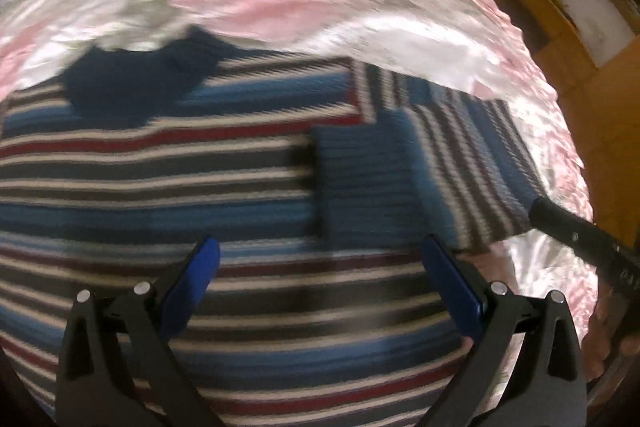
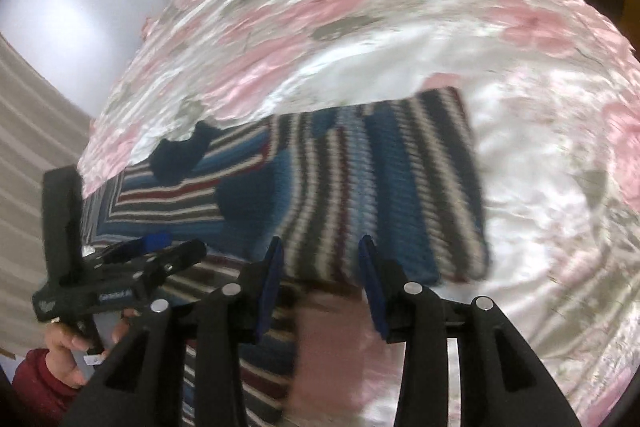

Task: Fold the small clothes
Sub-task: 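Carry the sleeve across the sweater body with the right gripper and release it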

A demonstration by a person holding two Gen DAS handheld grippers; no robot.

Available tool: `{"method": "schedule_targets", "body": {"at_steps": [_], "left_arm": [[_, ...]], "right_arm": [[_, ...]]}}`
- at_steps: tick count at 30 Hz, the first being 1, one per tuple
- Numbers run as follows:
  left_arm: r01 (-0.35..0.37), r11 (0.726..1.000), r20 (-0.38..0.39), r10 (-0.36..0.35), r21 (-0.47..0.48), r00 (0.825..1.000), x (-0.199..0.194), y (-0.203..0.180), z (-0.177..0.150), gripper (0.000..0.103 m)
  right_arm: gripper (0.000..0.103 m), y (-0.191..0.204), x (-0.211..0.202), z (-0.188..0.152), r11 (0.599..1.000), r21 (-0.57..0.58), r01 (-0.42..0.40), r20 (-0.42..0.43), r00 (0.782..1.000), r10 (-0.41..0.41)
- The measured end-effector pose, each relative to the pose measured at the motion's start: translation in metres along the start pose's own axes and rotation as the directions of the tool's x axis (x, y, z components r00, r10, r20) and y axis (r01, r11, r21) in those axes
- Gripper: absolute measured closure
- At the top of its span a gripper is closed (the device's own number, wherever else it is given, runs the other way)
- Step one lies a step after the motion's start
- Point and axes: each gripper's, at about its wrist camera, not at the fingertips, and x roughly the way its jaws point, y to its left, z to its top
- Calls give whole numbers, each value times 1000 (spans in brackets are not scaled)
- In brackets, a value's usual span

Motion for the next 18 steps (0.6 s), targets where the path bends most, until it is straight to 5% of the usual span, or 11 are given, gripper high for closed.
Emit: {"method": "schedule_targets", "body": {"at_steps": [6,12,14,18], "left_arm": [[65,996,-65,-69,-68,995,32,-17,5,10],[-10,995,-50,5,-95,999,39,-19,13,59],[-18,993,-13,16,-120,1000,31,-13,16,91],[63,989,130,-46,-131,990,-5,-3,18,95]], "right_arm": [[63,-24,-7,-14,999,27,-35,31,999,34],[63,-43,-9,-23,998,53,-29,41,999,27],[63,-48,-12,-25,997,70,-33,48,998,29],[63,-55,-16,-25,994,102,-37,62,998,31]]}}
